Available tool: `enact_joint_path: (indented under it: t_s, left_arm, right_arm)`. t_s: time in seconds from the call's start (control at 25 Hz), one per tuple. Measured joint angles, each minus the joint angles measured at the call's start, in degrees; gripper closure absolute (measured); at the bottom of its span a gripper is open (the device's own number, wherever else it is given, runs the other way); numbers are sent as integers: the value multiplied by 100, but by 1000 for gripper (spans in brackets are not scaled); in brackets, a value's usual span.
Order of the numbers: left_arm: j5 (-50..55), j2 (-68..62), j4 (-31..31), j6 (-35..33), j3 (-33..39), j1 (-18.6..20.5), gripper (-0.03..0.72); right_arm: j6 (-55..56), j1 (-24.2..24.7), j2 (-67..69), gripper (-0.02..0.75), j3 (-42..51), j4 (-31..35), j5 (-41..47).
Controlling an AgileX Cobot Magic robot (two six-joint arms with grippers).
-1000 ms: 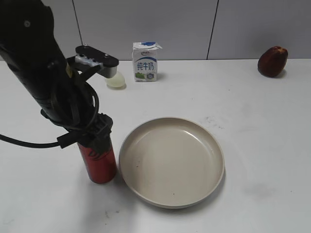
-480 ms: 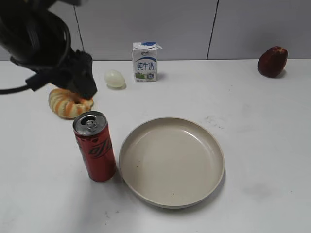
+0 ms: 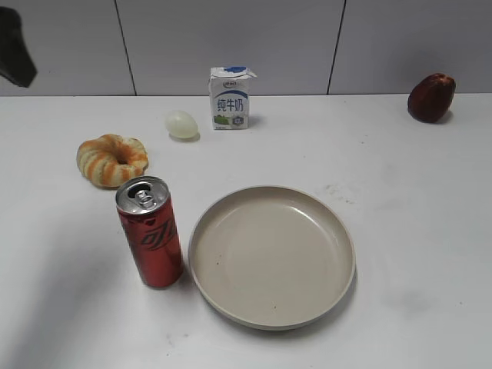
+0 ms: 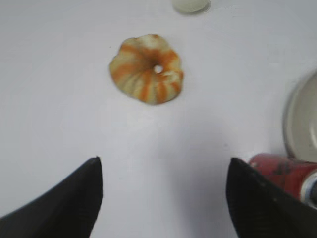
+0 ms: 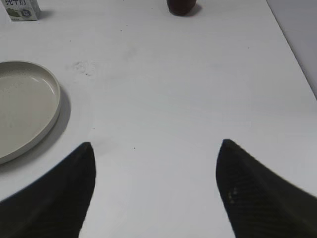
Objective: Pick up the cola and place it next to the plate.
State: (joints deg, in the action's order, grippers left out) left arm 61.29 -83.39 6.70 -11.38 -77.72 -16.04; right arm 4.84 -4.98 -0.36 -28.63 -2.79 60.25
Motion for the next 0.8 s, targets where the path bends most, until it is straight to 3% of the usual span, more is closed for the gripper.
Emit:
enact_joint_path:
  t_s: [0.28, 0.4, 0.56, 0.8]
  left_arm:
    - [597, 0, -24, 0, 0, 1545, 120]
    - [802, 0, -10, 0, 0, 1959, 128]
    - [826, 70, 243, 0, 99, 1996, 137]
    - [826, 809, 552, 0, 877, 1836, 145]
  right_arm:
    - [0, 0, 0, 167, 0, 0, 0]
    - [0, 0, 0, 167, 0, 0, 0]
    - [0, 0, 0, 167, 0, 0, 0]
    - [0, 0, 0, 167, 0, 0, 0]
